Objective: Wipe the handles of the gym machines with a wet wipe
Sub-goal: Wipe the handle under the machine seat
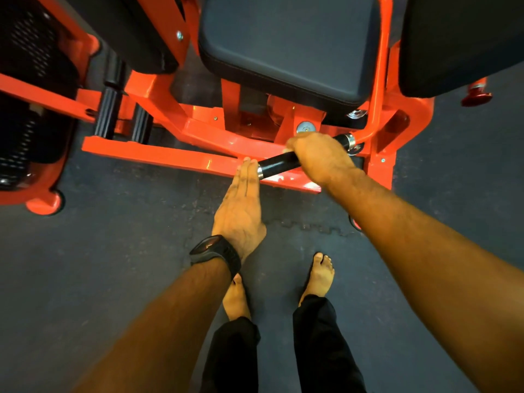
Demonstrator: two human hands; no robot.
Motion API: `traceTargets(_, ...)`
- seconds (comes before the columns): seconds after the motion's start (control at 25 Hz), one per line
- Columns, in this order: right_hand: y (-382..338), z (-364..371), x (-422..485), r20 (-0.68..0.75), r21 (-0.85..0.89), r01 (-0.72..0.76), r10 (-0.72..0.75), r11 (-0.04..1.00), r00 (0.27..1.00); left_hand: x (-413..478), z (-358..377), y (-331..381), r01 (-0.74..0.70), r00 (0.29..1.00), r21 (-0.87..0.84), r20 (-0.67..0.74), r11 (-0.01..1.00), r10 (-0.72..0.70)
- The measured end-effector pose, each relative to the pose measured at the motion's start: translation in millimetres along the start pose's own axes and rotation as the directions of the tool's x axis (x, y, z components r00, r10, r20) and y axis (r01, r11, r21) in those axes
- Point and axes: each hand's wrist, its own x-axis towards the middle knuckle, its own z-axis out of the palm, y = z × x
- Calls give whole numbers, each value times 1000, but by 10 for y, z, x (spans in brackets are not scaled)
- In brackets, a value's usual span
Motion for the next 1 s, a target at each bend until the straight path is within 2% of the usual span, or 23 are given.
traceTargets(0.04,38,-4,-7,2,-35,-38,38,999,999,0,3,-7,-5,1000,14,1,1000,5)
traceTargets(0.16,5,17,-116,-21,-86,-16,14,996,1000,17,8,10,14,1000,-2,-1,1000,-14)
traceTargets(0.28,197,23,-101,-101,-41,-192,187,981,977,24,8,33,21,999,-13,-30,1000,-21)
traceTargets(0.36,169,132,-163,-128,-33,-152,146,988,981,24,18,15,10,999,2,-38,1000,-10)
traceTargets(0.4,131,176,-205,-162,24,-138,140,990,977,17,25,7,10,999,7,-39,1000,-10)
traceTargets(0.48,138,237,-275,-228,193,-215,257,957,939,-10,46,27,5,999,5,-41,1000,-4)
traceTargets(0.56,90,306,-334,-234,307,-287,364,908,902,-14,67,53,6,999,-17,-51,1000,-7)
traceTargets(0.64,-91,369,-405,-201,515,-324,479,794,855,-11,81,77,26,998,-46,-48,999,-28)
traceTargets(0.68,-191,403,-417,-208,669,-314,576,674,791,-10,78,83,35,998,-54,-41,998,-37)
traceTargets(0.72,-279,440,-396,-249,767,-284,676,575,694,-10,76,84,39,999,-57,-35,998,-41)
traceTargets(0.8,-374,505,-315,-288,874,-242,850,422,440,-4,55,66,24,999,-45,-23,999,-25)
traceTargets(0.84,-414,506,-268,-244,908,-254,914,333,326,-2,39,46,14,1000,-32,-20,999,-14)
traceTargets(0.92,-480,450,-149,-66,961,-258,988,101,139,-3,9,38,14,1000,-29,-7,999,-15)
traceTargets(1.0,-436,398,-27,95,988,-125,995,-94,8,-2,-9,54,29,1000,-35,4,999,-29)
